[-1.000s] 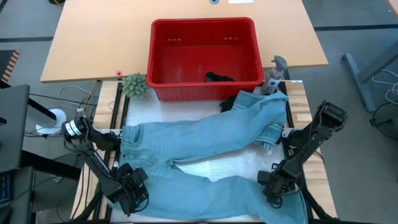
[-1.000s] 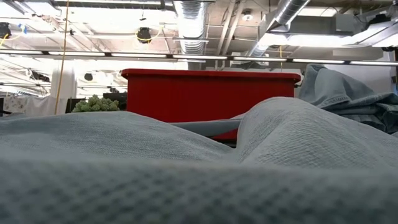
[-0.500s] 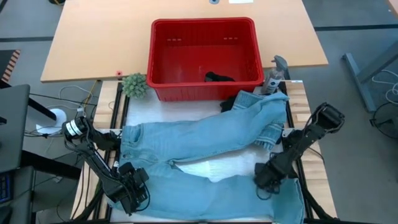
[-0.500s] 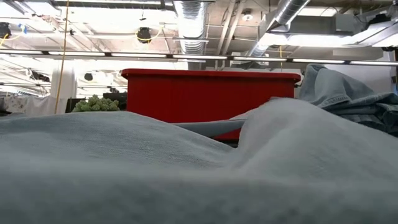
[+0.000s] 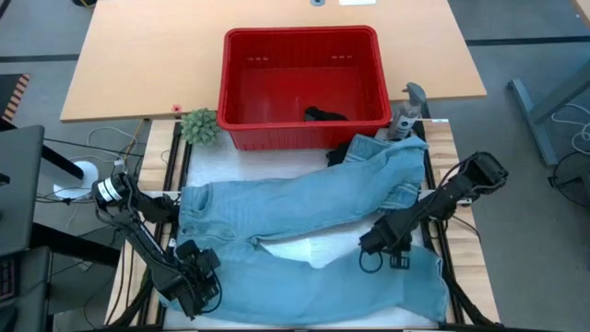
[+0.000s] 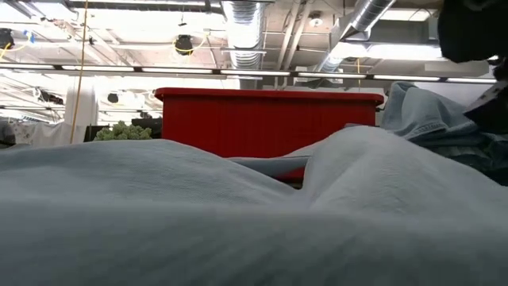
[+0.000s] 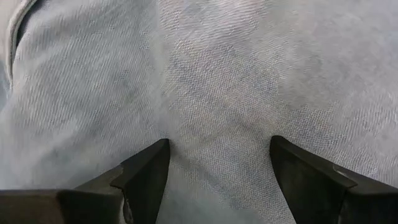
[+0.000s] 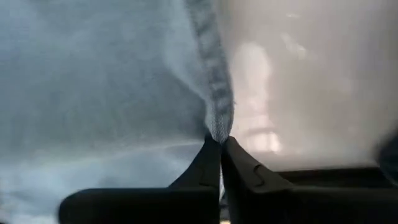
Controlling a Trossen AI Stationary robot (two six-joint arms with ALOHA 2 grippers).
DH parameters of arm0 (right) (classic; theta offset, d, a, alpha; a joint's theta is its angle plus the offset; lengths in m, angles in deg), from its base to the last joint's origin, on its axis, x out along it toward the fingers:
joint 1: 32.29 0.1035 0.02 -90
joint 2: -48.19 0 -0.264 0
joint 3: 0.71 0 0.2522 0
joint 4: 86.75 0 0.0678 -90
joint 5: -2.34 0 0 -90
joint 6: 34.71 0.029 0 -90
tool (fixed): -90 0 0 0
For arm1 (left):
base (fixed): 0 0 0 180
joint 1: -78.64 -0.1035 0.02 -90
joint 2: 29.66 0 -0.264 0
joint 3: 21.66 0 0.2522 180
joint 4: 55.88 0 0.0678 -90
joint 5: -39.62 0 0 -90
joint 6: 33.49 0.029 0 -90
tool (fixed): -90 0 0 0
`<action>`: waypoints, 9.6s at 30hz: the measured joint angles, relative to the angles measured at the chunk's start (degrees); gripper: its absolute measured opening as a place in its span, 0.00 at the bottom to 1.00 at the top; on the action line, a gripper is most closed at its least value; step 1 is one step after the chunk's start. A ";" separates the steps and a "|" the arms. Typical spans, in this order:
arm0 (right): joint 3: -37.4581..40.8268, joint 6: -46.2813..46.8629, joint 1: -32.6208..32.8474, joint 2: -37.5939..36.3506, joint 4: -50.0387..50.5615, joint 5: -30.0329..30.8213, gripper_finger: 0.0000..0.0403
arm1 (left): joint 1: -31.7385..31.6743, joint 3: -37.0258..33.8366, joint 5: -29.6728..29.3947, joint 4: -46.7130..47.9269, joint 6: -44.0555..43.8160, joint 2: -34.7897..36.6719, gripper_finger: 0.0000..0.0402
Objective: Fold Laundry from Bin
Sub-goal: Fold the blue pants
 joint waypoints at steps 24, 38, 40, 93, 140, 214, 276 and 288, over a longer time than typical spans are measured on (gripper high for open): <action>-10.80 16.31 1.14 -8.95 -7.37 34.69 0.38 | -9.84 5.66 -35.38 17.84 -17.62 13.42 0.61; -10.80 11.58 -2.97 -7.69 -11.47 34.69 0.35 | -23.56 -17.23 -18.16 -7.32 -13.31 13.44 0.56; -10.80 11.18 -2.99 -7.69 -11.40 34.69 0.35 | -23.96 -18.61 -16.89 -6.96 -14.58 13.62 0.56; 7.76 31.03 23.08 -7.99 -23.68 11.44 0.30 | -25.84 -8.45 -13.82 17.49 -17.89 14.10 0.56; 3.09 2.82 2.06 4.93 -42.60 22.81 0.29 | -14.25 11.65 -17.25 -27.09 6.58 -9.11 0.56; -13.29 -17.44 -11.27 16.62 -68.18 10.15 0.29 | -16.94 16.48 -24.16 -24.08 15.60 -7.91 0.56; -33.17 -37.96 -15.83 33.59 -52.10 -5.94 0.17 | -19.54 10.56 -24.17 -26.10 1.24 -8.11 0.56; -33.14 -38.93 -19.29 28.76 -52.48 -4.23 0.17 | -19.39 5.66 -23.32 -32.11 -3.09 -8.11 0.56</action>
